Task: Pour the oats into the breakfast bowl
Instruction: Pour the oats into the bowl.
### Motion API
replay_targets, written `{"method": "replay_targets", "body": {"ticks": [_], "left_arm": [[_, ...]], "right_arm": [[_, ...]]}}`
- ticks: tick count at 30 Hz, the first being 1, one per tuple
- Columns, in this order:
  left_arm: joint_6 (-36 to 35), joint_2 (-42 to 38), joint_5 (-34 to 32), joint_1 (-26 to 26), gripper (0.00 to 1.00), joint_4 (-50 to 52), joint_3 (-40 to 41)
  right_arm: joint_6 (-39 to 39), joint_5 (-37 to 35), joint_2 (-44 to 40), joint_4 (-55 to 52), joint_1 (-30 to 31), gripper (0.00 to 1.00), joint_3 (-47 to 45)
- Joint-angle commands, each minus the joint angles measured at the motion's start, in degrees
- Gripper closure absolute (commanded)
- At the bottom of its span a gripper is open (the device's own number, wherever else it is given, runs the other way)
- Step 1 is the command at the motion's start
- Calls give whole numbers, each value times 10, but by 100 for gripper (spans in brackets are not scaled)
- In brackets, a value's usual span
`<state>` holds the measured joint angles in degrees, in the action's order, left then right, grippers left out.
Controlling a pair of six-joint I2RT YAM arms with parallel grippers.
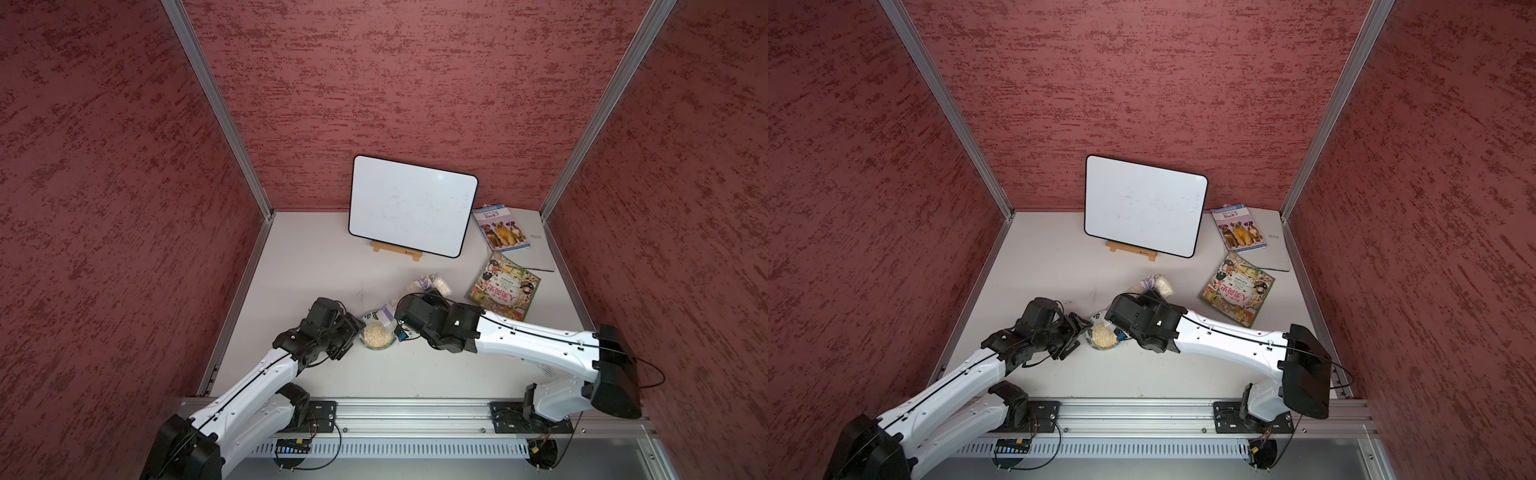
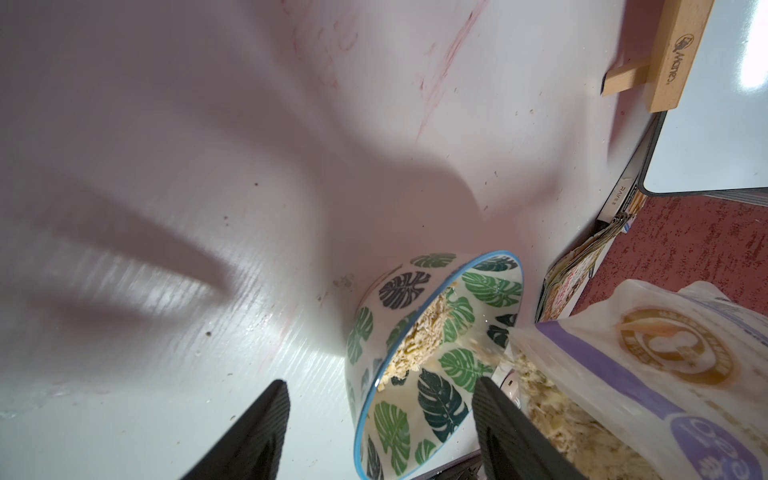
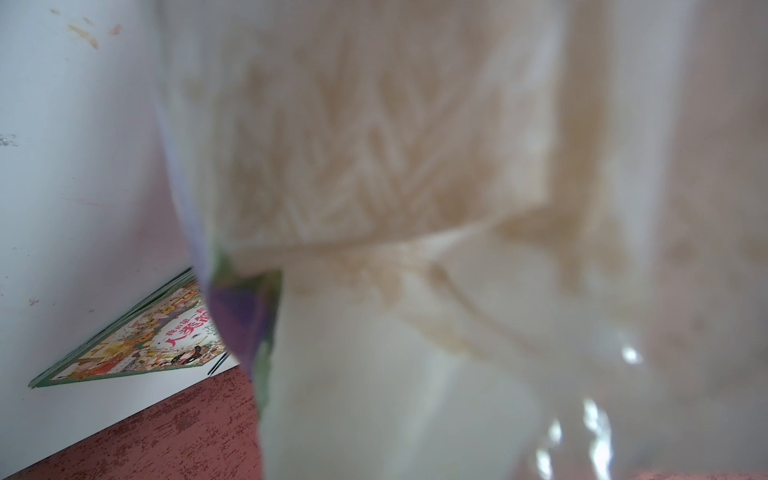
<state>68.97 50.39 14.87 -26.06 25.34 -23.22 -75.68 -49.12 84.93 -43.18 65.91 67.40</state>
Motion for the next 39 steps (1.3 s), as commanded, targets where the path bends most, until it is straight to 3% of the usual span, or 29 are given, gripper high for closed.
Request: {"method": "replay_targets", "body": {"ticks": [1,10,15,39], "left_arm": [[4,-4,-6,-2,27,5,2],[5,-4,-7,-3,27,5,2],[3,-3,-8,-2,28,4,0],[4,-4,-9,-2,27,9,-7]], "right_arm": [[17,-62,-43,46,5,100,14],[3,-59,-62,43,4,100,5],[29,-53,-19,39,4,100,10],[25,-52,-66,28,4,100,15]]}}
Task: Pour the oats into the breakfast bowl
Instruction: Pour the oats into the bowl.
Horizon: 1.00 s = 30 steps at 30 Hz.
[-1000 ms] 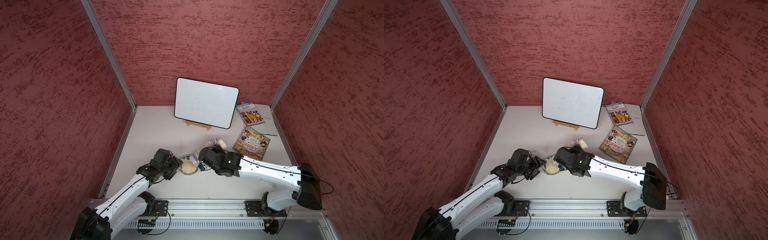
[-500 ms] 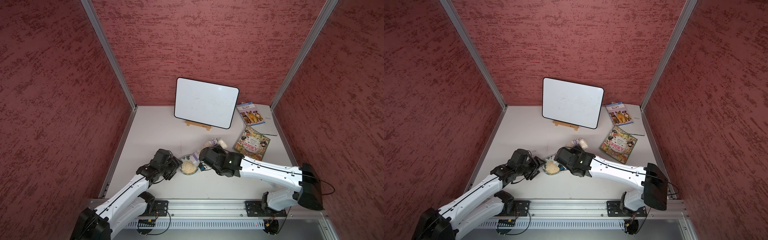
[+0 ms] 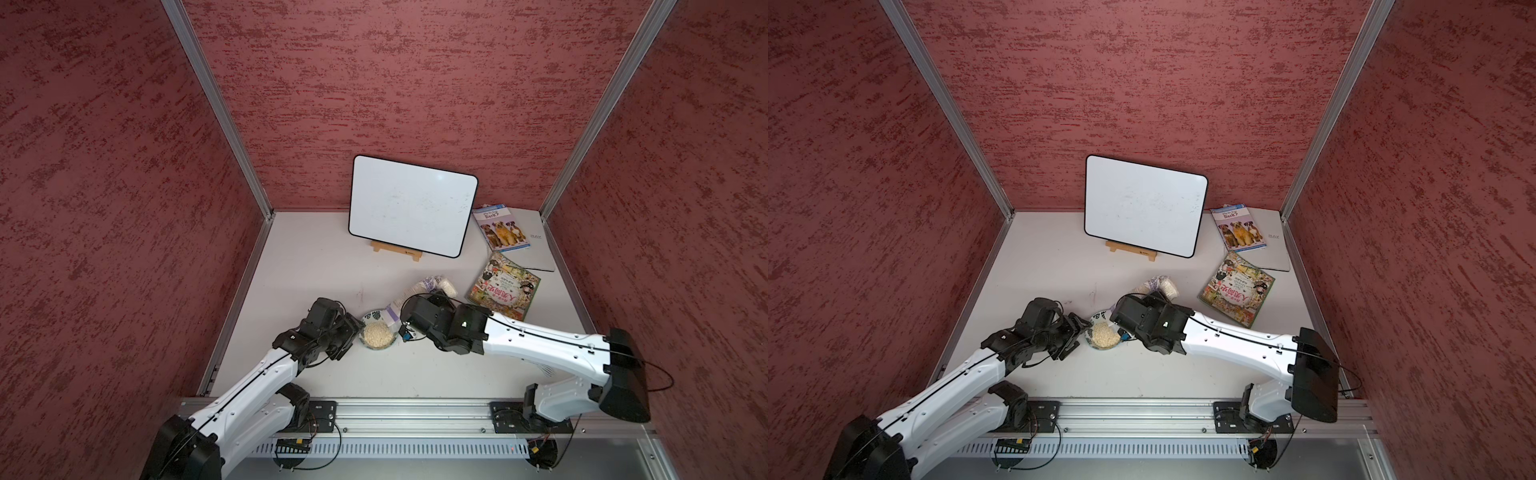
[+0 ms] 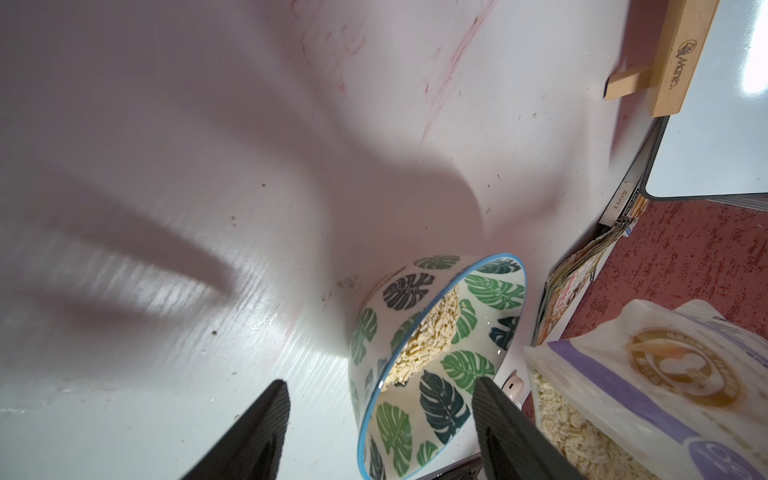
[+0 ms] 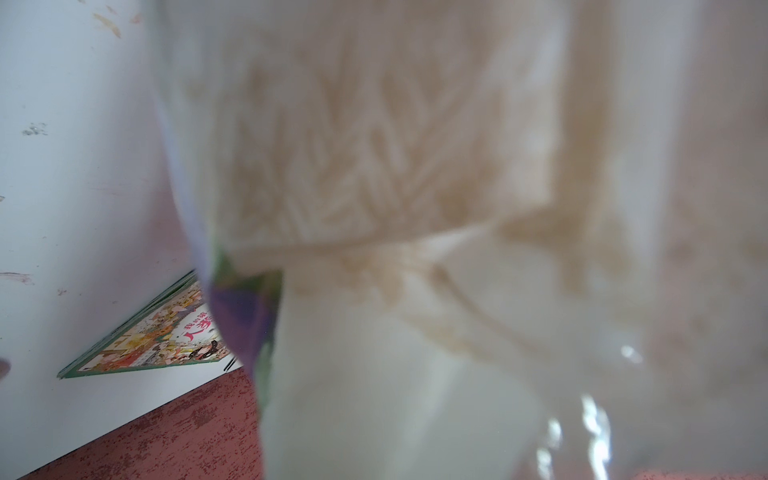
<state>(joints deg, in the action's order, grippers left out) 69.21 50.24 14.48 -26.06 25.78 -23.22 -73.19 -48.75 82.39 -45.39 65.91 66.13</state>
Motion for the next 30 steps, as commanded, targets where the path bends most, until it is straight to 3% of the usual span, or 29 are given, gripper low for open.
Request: {"method": "replay_targets", "body": {"ticks": [1,5,11,15,21,26,30], "left_arm": [[2,-4,-6,-2,28,5,-6],[1,-2,-6,-2,27,3,-7],[1,-5,-6,-2,27,7,-8],[2,-3,-7,-2,28,2,-7],[-1,6,-3,-2,27,1,-10],[0,2,-5,-2,28,1,-9],[2,1,-3,-2,28,1,-9]], "right_arm": [[4,-52,-37,56,5,100,23],[35,-42,5,41,5,100,17],[13,-51,-33,42,7,100,31],[23,-47,-6,37,11,100,16],[-13,-57,-44,57,15,100,26],[-27,-58,-5,79,21,100,1],[-72,-64,-34,116,23,100,8]]}}
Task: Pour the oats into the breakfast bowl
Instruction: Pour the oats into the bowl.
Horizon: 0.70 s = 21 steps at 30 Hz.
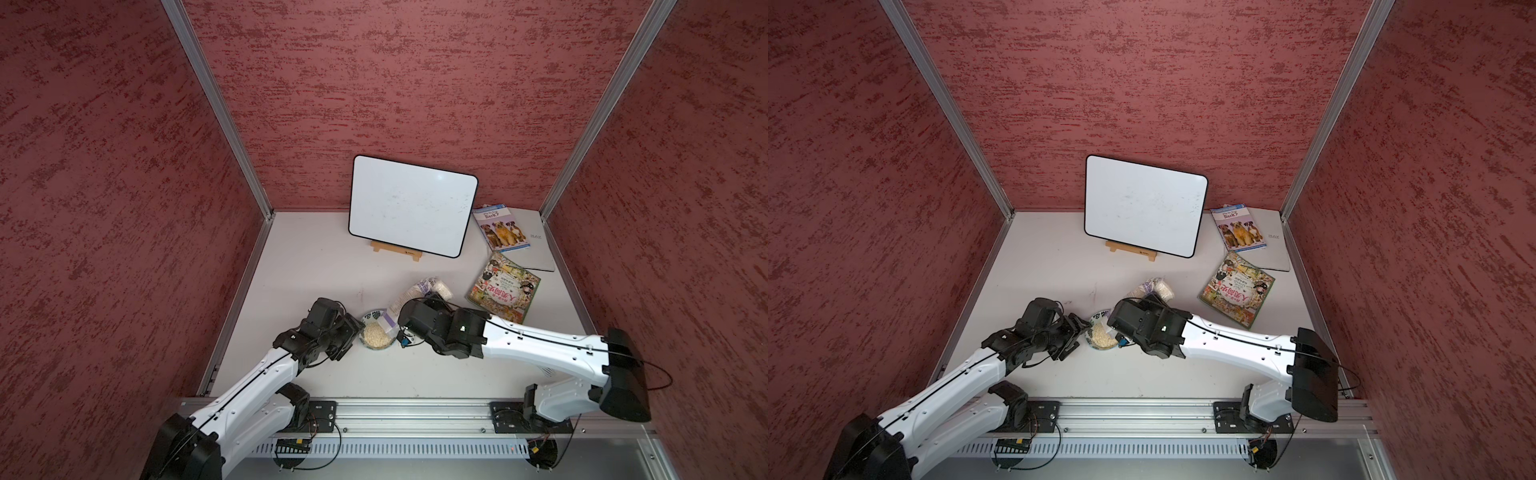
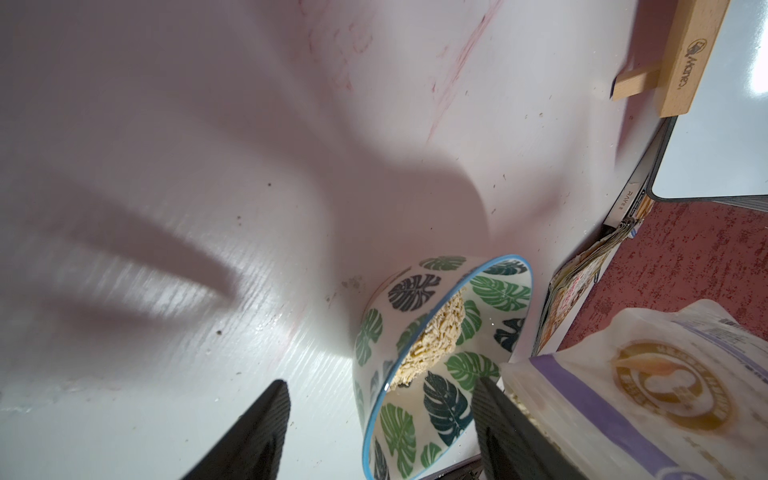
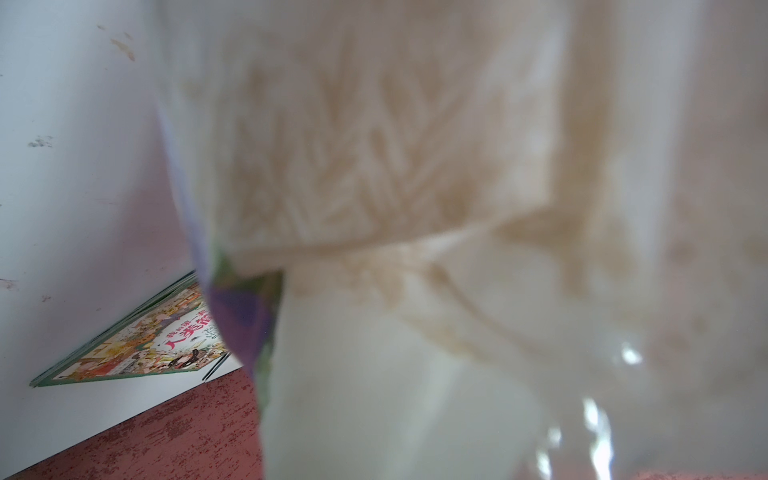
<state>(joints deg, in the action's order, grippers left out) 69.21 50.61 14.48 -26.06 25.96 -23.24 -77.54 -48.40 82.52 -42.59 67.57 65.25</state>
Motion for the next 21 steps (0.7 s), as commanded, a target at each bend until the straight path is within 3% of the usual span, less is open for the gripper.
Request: {"method": "replay_targets", "body": {"ticks": [1,21], "left_arm": [[2,-3,-3,-2,28,-1,-8],[8,-17,-3,-2,28,2,-3]], "right_arm": [[-28,-66,-37,83,6,100,21],[-29,-75,-30,94,6,100,27]]}}
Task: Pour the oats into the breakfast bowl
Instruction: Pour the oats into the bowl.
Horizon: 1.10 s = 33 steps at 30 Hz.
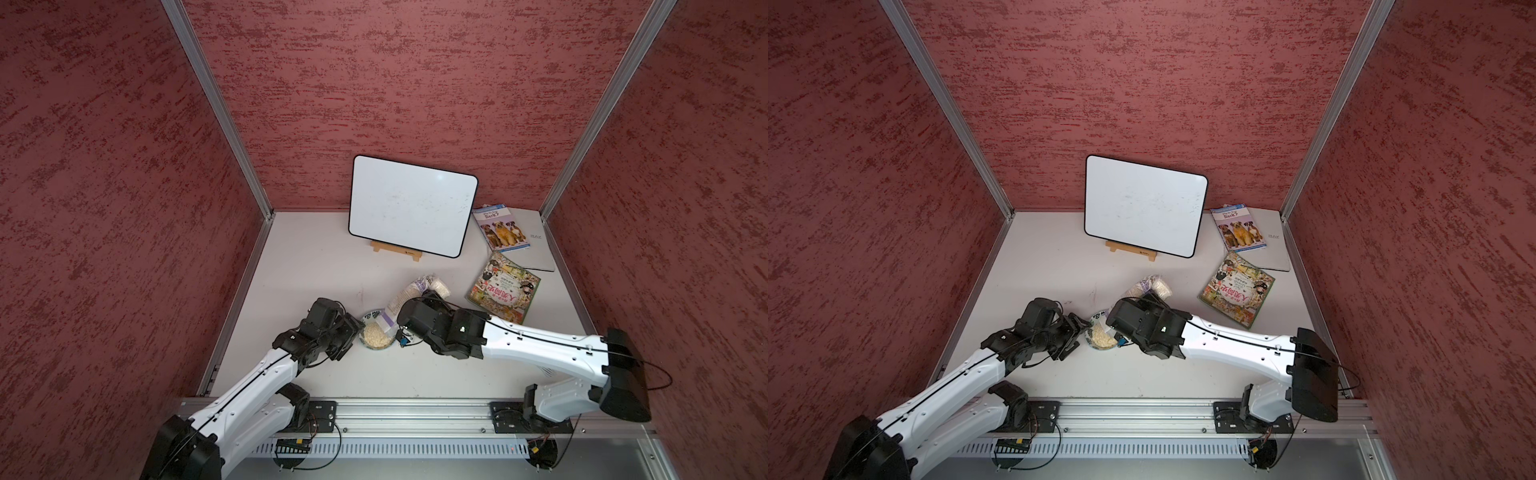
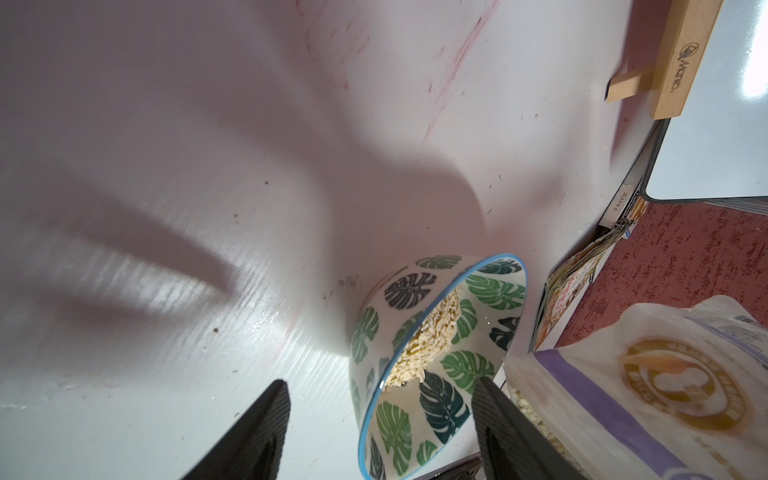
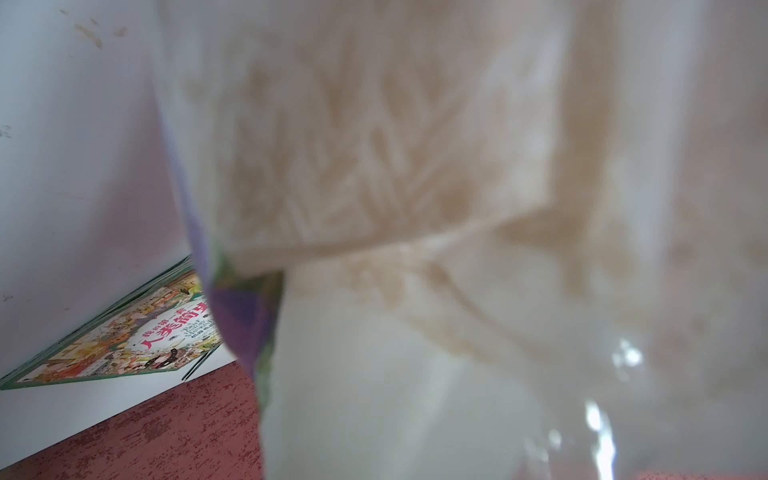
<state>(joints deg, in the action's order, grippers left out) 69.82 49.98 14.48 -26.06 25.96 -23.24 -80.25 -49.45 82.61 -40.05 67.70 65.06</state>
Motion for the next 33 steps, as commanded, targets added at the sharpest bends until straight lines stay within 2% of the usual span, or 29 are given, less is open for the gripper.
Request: {"method": "replay_targets", "body": {"ticks": [1,5,10,15,21,25,28,33], "left_arm": [[4,-12,-4,-2,28,0,-2],[3,-10,-3,-2,28,-1,-7],[2,-13,-3,-2,28,4,-10],[4,-13,-4,-2,28,1,-11],[1,-9,-3,-3,28,6,-17],[3,-10,-4,-3,28,4,-16],[3,-8,-4,-3,28,3,-16],[3,-8,-4,-3,28,3,-16]], "right_arm": [[-4,-62,-21,78,5,100,23],[6,-65,5,64,5,100,23],[16,-64,-49,33,5,100,37],[30,-49,-17,47,5,100,5],[29,-62,-48,18,5,100,45],[46,-37,-12,44,6,100,20],[54,-45,4,41,6,100,17],[30,-65,-43,19,6,100,57]]}}
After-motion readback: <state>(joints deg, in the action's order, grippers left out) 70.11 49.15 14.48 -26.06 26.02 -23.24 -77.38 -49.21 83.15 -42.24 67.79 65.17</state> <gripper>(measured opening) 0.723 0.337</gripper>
